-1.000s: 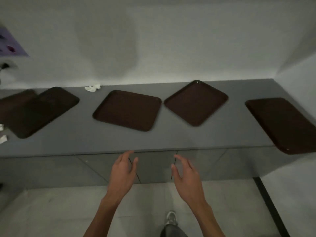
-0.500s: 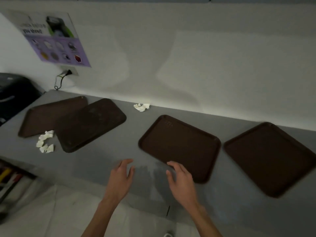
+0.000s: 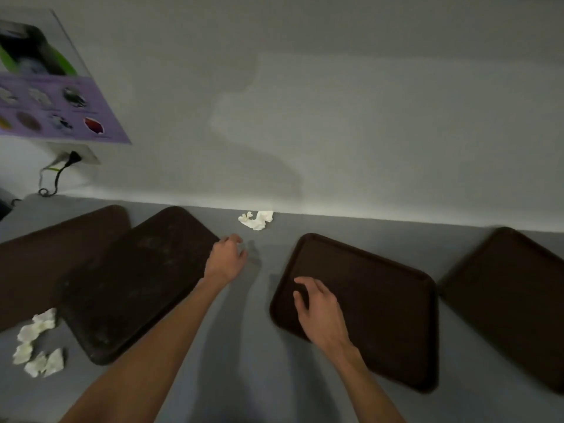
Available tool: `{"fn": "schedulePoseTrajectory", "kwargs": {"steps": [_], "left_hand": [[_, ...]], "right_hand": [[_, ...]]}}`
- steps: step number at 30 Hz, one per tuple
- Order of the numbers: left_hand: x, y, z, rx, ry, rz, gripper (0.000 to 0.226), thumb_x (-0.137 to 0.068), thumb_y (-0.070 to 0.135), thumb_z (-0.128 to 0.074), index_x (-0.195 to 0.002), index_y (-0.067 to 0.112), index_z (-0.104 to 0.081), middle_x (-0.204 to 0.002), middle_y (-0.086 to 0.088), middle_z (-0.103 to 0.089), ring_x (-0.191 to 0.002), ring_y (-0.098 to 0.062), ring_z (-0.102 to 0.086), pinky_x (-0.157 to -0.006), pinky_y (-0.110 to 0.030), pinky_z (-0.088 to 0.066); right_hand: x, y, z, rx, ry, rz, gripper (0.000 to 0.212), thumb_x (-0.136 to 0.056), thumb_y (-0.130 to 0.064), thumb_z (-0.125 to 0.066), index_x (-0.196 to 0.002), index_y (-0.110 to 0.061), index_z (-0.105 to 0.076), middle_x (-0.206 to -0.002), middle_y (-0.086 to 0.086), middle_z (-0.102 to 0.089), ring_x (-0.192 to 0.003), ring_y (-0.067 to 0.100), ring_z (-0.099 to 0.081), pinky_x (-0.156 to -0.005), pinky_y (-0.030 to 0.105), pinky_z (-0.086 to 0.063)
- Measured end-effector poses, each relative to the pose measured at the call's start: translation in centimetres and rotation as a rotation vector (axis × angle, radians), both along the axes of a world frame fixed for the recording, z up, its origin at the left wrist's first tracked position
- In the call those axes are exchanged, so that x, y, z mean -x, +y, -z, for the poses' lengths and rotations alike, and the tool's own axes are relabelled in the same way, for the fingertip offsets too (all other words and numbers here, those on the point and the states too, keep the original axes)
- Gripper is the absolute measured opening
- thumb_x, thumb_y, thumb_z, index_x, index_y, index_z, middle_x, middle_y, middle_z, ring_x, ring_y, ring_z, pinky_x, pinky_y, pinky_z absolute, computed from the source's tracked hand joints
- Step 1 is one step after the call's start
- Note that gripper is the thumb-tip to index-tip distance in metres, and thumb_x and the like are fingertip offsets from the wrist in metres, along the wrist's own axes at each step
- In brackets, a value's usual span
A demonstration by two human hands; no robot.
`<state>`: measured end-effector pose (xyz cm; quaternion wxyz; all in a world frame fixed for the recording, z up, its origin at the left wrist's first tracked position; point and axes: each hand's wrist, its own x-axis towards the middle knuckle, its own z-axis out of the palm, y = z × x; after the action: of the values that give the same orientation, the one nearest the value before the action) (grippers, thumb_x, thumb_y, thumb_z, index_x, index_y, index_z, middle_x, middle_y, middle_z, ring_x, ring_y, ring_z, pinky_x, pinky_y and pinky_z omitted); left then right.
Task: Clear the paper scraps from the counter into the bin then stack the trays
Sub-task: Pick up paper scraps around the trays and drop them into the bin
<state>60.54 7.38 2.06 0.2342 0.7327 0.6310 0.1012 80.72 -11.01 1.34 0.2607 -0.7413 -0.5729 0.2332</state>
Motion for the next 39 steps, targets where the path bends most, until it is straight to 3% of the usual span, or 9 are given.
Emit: {"fn": "schedulePoseTrajectory", "kwargs": {"steps": [8,11,14,17,20,27,32,35,39], "left_hand": [[-3.1,14.1,3.9,0.093,-0.077,0.227,0.040,-0.090,0.024,-0.072,-0.128,0.018,-0.062,-0.127,-0.017,-0.057,-0.117,-0.036,-0.058,-0.098,-0.031,-0.043],[-2.9,15.1,6.6,0.153,-0.089,0.277,0.047,-0.083,0.038,-0.078,-0.126,0.022,-0.067,-0.136,-0.017,-0.056,-0.124,-0.036,-0.057,-0.107,-0.033,-0.044],[-1.4,13.7,8.1,0.108,-0.079,0.314,0.031,-0.090,0.026,-0.076,-0.120,0.021,-0.071,-0.151,-0.019,-0.048,-0.132,-0.035,-0.055,-0.112,-0.031,-0.039],[0.3,12.3,8.7,0.003,-0.126,0.324,0.003,-0.093,0.019,-0.072,-0.095,0.018,-0.072,-0.118,-0.008,-0.068,-0.107,-0.030,-0.068,-0.094,-0.030,-0.052],[1.6,11.8,8.2,-0.022,-0.083,0.339,0.014,-0.087,0.006,-0.070,-0.079,0.018,-0.068,-0.090,-0.003,-0.071,-0.087,-0.027,-0.071,-0.076,-0.033,-0.054],[4.6,11.5,3.1,-0.086,-0.218,0.250,0.019,-0.089,0.006,-0.075,-0.088,0.025,-0.074,-0.092,0.007,-0.075,-0.085,-0.009,-0.070,-0.079,-0.027,-0.057],[7.1,12.2,0.6,-0.158,-0.292,0.206,0.016,-0.089,0.014,-0.078,-0.089,0.029,-0.074,-0.093,0.011,-0.076,-0.086,-0.003,-0.070,-0.082,-0.022,-0.057],[7.8,12.1,-0.2,-0.161,-0.303,0.191,0.015,-0.090,0.015,-0.079,-0.091,0.029,-0.075,-0.092,0.014,-0.075,-0.086,0.002,-0.069,-0.083,-0.015,-0.054],[6.9,10.5,-1.1,-0.143,-0.327,0.182,0.014,-0.090,0.015,-0.079,-0.090,0.028,-0.075,-0.092,0.015,-0.075,-0.088,0.001,-0.069,-0.083,-0.014,-0.052]], "right_hand": [[2.4,7.0,0.2,-0.035,0.016,0.171,0.027,-0.108,-0.037,-0.052,-0.133,-0.031,-0.059,-0.129,-0.005,-0.063,-0.111,0.015,-0.064,-0.093,0.039,-0.058],[2.7,9.4,0.2,-0.055,-0.011,0.203,0.024,-0.106,-0.038,-0.053,-0.128,-0.030,-0.060,-0.124,-0.003,-0.064,-0.107,0.020,-0.065,-0.089,0.043,-0.058],[3.1,11.6,0.1,-0.051,-0.046,0.219,0.025,-0.106,-0.036,-0.054,-0.129,-0.028,-0.061,-0.123,-0.001,-0.066,-0.106,0.021,-0.066,-0.087,0.040,-0.059],[4.2,14.4,-0.4,-0.023,-0.083,0.196,0.028,-0.104,-0.030,-0.056,-0.131,-0.025,-0.061,-0.125,0.003,-0.066,-0.110,0.026,-0.066,-0.090,0.039,-0.058],[5.6,18.9,0.3,0.038,-0.131,0.126,0.027,-0.106,-0.026,-0.053,-0.132,-0.022,-0.058,-0.127,0.007,-0.064,-0.110,0.033,-0.066,-0.087,0.044,-0.056],[6.2,30.5,3.8,0.161,-0.345,-0.073,0.060,-0.101,0.000,-0.049,-0.157,-0.017,-0.040,-0.161,0.012,-0.039,-0.145,0.035,-0.042,-0.115,0.048,-0.044],[7.5,30.7,6.7,0.217,-0.501,-0.128,0.032,-0.107,-0.003,-0.044,-0.136,-0.001,-0.057,-0.143,0.020,-0.053,-0.136,0.034,-0.050,-0.114,0.038,-0.036],[8.9,28.3,7.4,0.183,-0.524,-0.056,0.031,-0.108,-0.003,-0.038,-0.129,0.002,-0.060,-0.135,0.024,-0.056,-0.128,0.037,-0.053,-0.107,0.042,-0.040],[10.4,24.3,7.3,0.173,-0.382,-0.020,0.033,-0.098,0.008,-0.047,-0.127,-0.002,-0.061,-0.129,0.022,-0.061,-0.124,0.037,-0.057,-0.107,0.039,-0.042]]}}
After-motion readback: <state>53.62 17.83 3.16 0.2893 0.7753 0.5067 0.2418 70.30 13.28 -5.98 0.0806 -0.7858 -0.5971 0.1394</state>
